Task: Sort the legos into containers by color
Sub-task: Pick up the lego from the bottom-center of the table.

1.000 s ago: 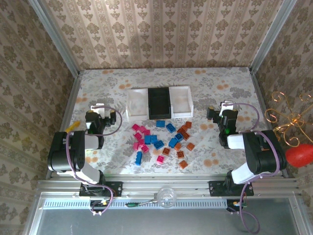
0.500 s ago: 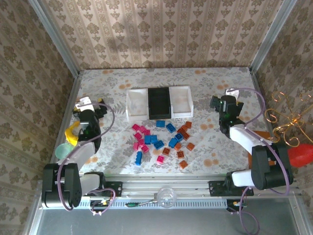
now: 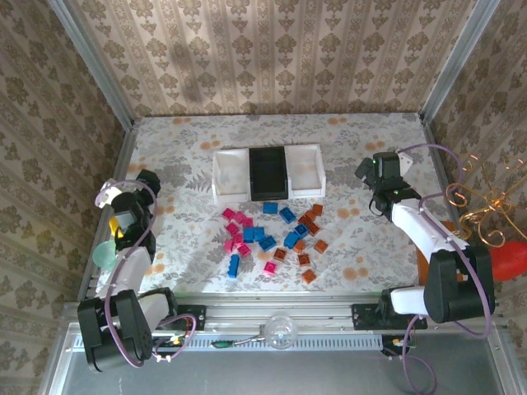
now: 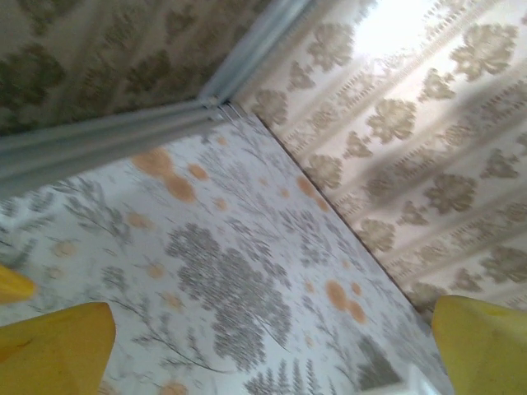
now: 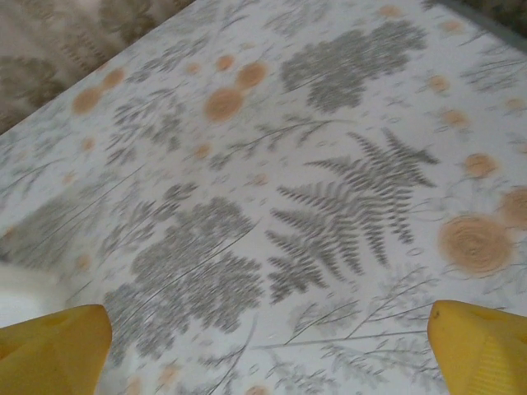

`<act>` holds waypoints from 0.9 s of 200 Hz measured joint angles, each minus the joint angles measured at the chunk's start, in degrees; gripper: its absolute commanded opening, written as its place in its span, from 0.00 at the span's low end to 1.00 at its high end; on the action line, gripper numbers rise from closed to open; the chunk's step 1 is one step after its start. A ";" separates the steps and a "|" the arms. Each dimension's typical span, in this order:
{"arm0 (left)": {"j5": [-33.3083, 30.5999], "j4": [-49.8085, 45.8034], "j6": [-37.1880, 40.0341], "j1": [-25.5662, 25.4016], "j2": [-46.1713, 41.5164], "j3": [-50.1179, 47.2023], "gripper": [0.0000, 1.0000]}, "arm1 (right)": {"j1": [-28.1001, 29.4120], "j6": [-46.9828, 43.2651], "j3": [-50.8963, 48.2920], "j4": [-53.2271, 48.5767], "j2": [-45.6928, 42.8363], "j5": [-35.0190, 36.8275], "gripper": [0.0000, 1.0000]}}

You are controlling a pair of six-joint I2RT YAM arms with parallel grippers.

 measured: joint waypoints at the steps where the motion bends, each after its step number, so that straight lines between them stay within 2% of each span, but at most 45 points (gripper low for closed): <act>1: 0.15 0.04 -0.04 0.00 0.00 0.00 1.00 | 0.07 -0.04 0.00 -0.02 -0.02 -0.15 1.00; 32: 5.60 2.54 -3.78 0.00 -0.33 0.00 1.00 | 4.63 -1.49 0.02 -1.14 -1.11 -6.64 0.98; 71: 13.68 0.92 -4.79 -1.77 -1.03 2.95 1.00 | 16.28 -3.96 0.09 -6.54 -1.11 -11.10 0.90; 95: 15.91 -1.90 -3.96 -6.56 -4.42 3.58 1.00 | 22.43 -4.72 0.07 -10.82 -1.11 -12.48 0.84; 122: 16.15 -7.96 -0.52 -13.75 -9.66 3.58 1.00 | 28.61 -5.20 -0.94 -16.09 -1.22 -12.72 0.84; 156: 13.73 -17.64 5.88 -23.30 -16.02 3.56 1.00 | 37.73 -4.52 -4.72 -24.68 -3.19 -14.32 0.86; 180: 11.80 -21.73 8.55 -27.12 -19.02 2.78 1.00 | 43.45 -3.32 -6.43 -28.70 -4.00 -15.72 0.86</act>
